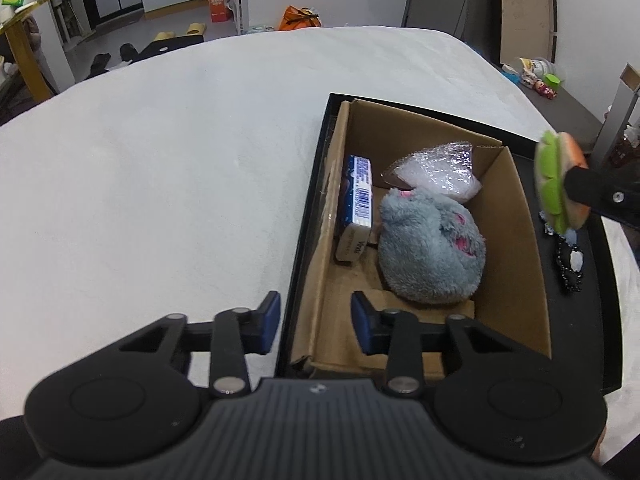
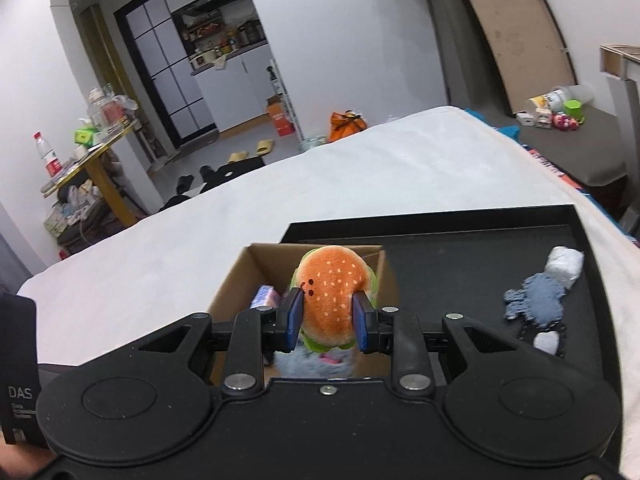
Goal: Organize soft objects
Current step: 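Carry the burger plush with the right gripper over the box, then lower the burger plush into the box and open the right gripper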
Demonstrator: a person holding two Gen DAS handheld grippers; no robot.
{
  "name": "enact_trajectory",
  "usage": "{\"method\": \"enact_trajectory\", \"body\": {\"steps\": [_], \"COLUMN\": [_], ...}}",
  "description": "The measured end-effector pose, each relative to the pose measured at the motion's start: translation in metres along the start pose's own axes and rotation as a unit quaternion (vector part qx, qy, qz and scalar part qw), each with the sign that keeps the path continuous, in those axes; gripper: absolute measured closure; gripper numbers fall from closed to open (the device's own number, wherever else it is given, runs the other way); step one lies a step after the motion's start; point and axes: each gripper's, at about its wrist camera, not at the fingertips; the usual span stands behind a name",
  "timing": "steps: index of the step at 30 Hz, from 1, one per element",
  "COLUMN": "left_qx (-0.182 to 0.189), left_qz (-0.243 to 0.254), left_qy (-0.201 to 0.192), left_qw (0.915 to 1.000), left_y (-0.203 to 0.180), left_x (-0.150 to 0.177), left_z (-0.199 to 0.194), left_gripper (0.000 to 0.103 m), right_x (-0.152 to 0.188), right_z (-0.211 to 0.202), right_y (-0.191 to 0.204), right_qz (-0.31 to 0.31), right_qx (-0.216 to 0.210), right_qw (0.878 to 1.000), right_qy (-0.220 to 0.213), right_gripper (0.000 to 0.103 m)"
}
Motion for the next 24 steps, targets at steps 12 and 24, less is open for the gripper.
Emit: {"method": "enact_trajectory", "body": {"steps": [12,24], "left_qx": [0.013,0.027], "left_qz": [-0.021,-0.032], "left_qy": [-0.001,0.003], "left_qw": [0.9997,0.9991], "left_y": [0.006,0.015], "left_x": [0.002,0.002], "left_z": [0.002,0.002], "left_gripper": [0.088,0.090], "right_x": [0.008,0.015], "right_z": [0.006,0.025], "right_y": [0.022,0.037], "right_qz": [-0.009,0.016], "right_qx": [-0.036,-0.096], "right_qw": [0.999,0.993], "right_qy": [0.017,0.061], "right_gripper": [0.076,0.064]}}
Point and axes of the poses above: each gripper's, at about its wrist camera, not at the fingertips, and z roughly the way its jaws point, y to its left, x to its underside, and after that the axes turned 5 degrees about -y, right-handed
